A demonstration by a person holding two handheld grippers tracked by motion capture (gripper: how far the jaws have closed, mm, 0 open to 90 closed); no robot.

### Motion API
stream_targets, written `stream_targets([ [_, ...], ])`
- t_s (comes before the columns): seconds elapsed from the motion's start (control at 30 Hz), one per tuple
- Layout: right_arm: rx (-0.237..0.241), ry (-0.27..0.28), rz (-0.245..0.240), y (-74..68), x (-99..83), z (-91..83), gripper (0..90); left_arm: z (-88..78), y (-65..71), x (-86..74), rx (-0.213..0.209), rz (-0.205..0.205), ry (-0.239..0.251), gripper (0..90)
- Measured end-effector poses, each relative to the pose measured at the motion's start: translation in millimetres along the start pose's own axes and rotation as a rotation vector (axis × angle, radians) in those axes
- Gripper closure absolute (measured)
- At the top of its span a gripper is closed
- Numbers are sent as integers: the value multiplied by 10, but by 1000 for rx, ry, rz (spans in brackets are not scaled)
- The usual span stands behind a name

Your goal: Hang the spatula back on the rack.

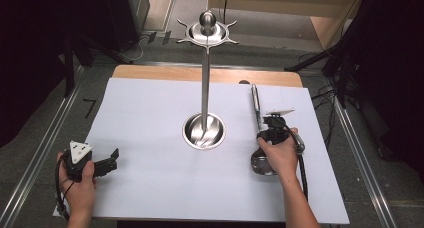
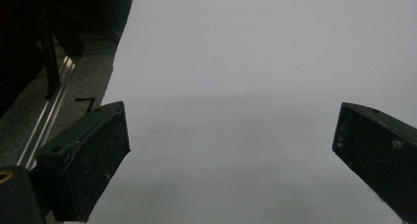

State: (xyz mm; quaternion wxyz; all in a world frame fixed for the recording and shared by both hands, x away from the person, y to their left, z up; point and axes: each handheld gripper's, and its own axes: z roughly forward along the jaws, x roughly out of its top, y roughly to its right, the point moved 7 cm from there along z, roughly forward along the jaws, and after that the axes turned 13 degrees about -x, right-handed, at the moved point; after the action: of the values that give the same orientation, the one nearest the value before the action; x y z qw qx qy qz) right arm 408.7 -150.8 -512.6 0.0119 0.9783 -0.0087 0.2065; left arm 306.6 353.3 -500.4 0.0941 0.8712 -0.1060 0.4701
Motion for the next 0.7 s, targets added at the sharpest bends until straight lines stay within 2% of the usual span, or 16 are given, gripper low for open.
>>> stream_targets([
  [0.1, 15, 35, 1, 37, -20, -19, 770, 1, 2, 0, -1, 0, -1, 13],
  [0.17, 43, 54, 12, 53, -41, -39, 770, 0, 1, -1, 0, 0, -2, 13],
  [0.27, 44, 98, 14, 83, -56, -61, 770, 0, 0, 0, 1, 0, 0, 13],
  [0.47, 94, 168, 33, 100, -90, -164, 770, 3, 3, 0, -1, 1, 1, 13],
  [0.7, 147, 292, 47, 115, -75, -353, 770, 4, 4, 0, -2, 1, 1, 13],
])
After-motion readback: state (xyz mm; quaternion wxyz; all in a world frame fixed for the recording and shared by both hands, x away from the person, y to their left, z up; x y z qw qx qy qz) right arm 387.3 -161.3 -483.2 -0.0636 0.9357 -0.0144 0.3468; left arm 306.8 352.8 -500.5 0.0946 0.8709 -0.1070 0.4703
